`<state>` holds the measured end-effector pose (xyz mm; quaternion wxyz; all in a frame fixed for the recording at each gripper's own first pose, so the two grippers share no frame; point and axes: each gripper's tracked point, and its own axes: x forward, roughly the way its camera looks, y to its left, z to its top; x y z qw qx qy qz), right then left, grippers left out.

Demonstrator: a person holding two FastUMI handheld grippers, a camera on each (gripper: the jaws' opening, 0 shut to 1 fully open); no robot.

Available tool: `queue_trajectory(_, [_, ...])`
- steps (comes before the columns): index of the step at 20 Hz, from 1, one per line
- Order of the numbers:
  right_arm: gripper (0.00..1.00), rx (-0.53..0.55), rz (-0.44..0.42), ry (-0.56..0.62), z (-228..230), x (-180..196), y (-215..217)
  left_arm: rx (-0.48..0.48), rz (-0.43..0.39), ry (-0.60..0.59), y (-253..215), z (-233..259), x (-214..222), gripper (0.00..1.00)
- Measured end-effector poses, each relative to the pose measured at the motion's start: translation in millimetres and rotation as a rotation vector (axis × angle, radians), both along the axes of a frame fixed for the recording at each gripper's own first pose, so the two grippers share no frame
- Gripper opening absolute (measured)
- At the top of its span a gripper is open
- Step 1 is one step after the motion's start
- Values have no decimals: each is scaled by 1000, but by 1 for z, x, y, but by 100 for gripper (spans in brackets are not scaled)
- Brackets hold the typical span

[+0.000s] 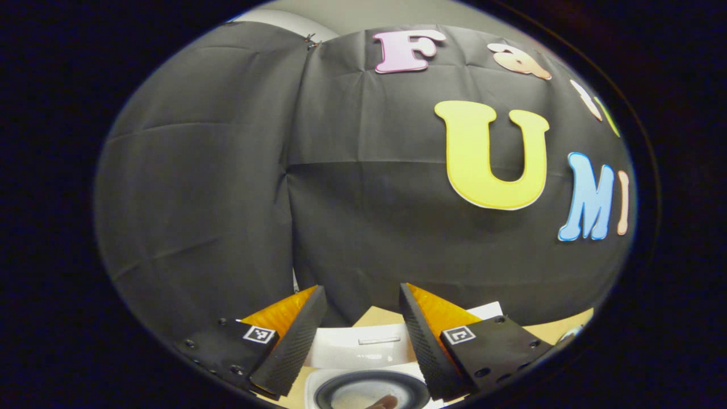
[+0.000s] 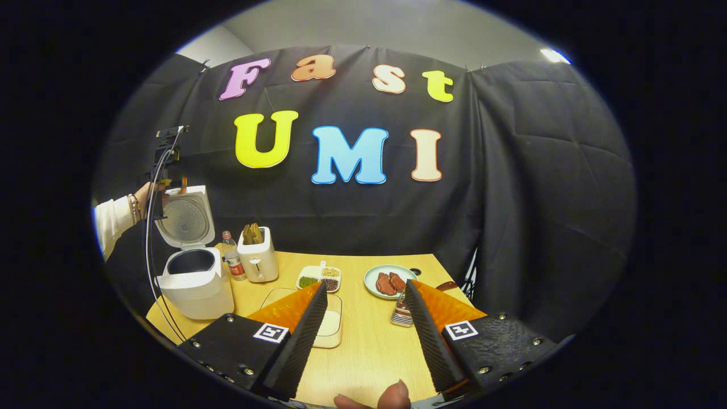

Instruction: Close the left gripper, press the button to open the rice cooker; take a wooden spoon from the chopstick holder with the right hand, scoop a spoonful of rice and pour it into the rice cooker, then put the wooden spoon back into the chopstick holder.

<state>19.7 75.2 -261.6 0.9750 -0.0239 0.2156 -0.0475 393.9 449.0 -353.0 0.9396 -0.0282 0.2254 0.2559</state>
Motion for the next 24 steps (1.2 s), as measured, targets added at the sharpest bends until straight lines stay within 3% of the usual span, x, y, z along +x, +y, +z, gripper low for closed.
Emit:
queue_trajectory(4, [85, 28, 0, 2, -4, -3, 3, -13, -54, -1, -46, -17, -69, 86])
queue_trajectory(5, [85, 41, -3, 9, -6, -4, 4, -15, -58, 4, -56, -24, -86, 95])
queue_trajectory(7, [85, 63, -10, 19, -8, -8, 5, -24, -57, 6, -72, -41, -114, 87])
queue_trajectory(10, [85, 73, -9, 31, -13, -12, 6, -33, -55, 29, -94, -72, -150, 92])
queue_trajectory(12, [82, 72, -3, 43, -18, -16, 9, -55, -51, 68, -105, -99, -169, 87])
queue_trajectory(13, [85, 70, -1, 49, -20, -18, 10, -67, -45, 95, -108, -114, -178, 93])
queue_trajectory(14, [82, 70, 1, 53, -21, -20, 11, -67, -39, 115, -113, -128, -189, 88])
queue_trajectory(21, [85, 78, -3, 73, -27, -26, 11, -95, -41, 227, -127, -189, -214, 87])
queue_trajectory(22, [85, 78, -3, 75, -28, -26, 12, -98, -43, 251, -131, -193, -222, 92])
queue_trajectory(24, [85, 76, 0, 77, -29, -25, 13, -69, -55, 214, -128, -190, -217, 88])
